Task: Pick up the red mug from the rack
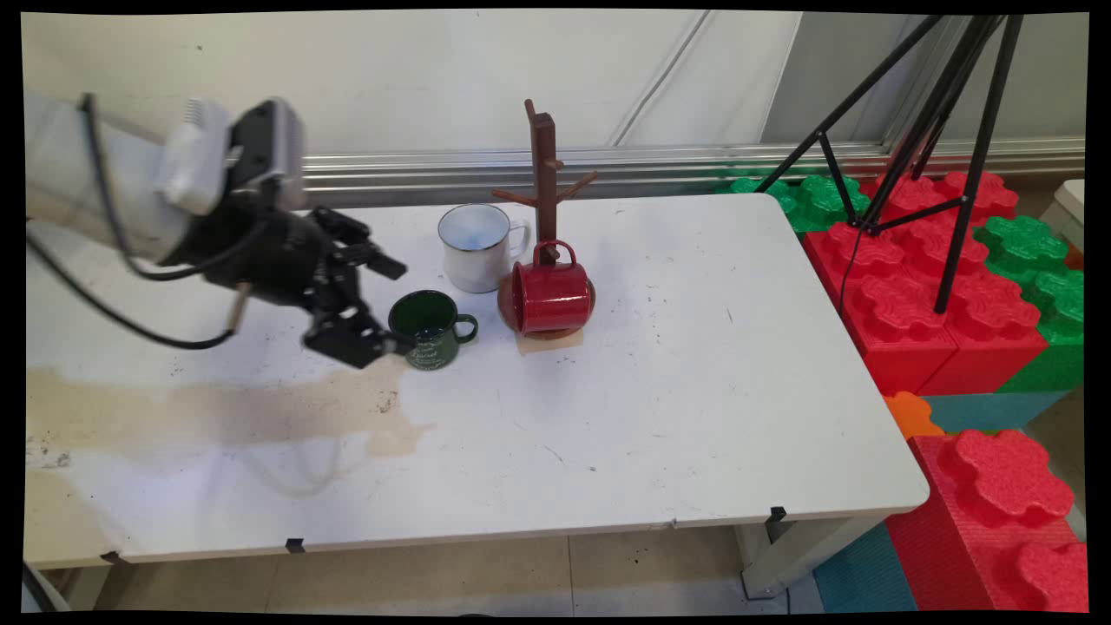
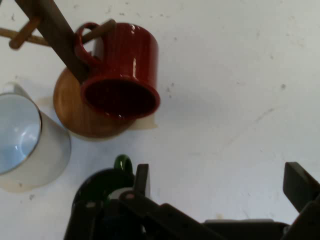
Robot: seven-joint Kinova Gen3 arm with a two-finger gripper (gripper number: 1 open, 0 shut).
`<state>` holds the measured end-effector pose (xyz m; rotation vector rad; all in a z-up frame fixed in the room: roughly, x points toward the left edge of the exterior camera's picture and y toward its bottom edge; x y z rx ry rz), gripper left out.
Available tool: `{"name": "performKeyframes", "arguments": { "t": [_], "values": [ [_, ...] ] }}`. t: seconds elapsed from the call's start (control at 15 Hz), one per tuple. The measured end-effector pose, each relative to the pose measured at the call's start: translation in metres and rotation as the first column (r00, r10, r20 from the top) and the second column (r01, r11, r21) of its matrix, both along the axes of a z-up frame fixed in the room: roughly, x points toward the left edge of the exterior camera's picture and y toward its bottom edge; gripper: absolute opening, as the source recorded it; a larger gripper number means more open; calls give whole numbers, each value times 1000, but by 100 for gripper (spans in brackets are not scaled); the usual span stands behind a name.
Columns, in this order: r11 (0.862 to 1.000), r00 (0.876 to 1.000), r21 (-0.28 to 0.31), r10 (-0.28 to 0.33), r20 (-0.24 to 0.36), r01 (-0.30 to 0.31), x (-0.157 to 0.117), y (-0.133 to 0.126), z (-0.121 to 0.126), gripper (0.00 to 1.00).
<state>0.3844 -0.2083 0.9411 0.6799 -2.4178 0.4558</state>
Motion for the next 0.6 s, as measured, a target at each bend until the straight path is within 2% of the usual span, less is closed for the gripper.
{"name": "performKeyframes", "arguments": {
  "t": [0.27,0.6],
  "values": [
    [1000,1000,-11,5,12,-4,-24,-31,-14,100],
    [1000,1000,-13,14,-2,-14,-35,-60,-33,100]
  ]
}}
